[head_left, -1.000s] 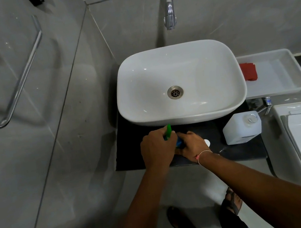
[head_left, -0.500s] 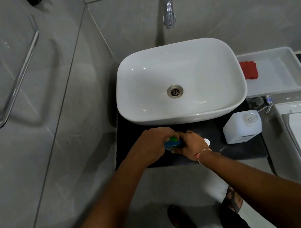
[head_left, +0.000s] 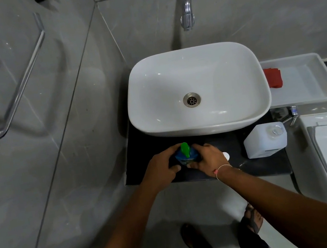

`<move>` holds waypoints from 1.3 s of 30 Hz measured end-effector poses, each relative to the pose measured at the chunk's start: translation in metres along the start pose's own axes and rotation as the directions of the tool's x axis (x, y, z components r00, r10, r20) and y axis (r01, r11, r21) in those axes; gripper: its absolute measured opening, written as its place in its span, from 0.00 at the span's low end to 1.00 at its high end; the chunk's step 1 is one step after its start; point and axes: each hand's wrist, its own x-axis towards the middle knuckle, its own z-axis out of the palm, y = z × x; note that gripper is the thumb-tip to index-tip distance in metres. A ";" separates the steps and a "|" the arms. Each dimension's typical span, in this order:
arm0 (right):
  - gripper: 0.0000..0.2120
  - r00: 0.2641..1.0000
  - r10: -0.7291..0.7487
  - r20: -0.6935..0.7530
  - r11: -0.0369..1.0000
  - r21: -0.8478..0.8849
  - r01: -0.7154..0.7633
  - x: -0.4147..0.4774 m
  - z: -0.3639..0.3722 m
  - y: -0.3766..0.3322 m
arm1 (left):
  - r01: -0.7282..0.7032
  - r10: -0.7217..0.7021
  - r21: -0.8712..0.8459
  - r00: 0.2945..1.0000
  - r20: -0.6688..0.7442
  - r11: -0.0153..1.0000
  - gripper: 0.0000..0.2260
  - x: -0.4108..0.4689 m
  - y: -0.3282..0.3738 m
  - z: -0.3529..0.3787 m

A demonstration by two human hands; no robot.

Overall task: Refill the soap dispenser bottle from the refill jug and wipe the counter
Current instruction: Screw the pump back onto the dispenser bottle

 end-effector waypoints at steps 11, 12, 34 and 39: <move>0.29 0.997 -0.052 0.055 0.996 0.070 0.048 0.007 0.027 -0.026 | 0.025 -0.035 -0.085 0.992 -0.122 0.996 0.25 0.001 -0.020 -0.001; 0.30 0.997 -0.053 0.057 0.996 0.070 0.049 0.006 0.030 -0.027 | 0.026 -0.038 -0.091 0.991 -0.126 0.996 0.25 0.000 -0.024 -0.003; 0.18 0.973 -0.220 -0.067 0.917 -0.354 0.183 -0.024 0.038 0.017 | 0.275 -0.520 -0.480 0.683 -0.513 0.833 0.45 -0.029 -0.059 0.033; 0.19 0.972 -0.218 -0.083 0.883 -0.442 0.160 -0.032 0.046 0.015 | 0.199 -0.567 -0.557 0.528 -0.632 0.806 0.45 -0.003 -0.036 0.048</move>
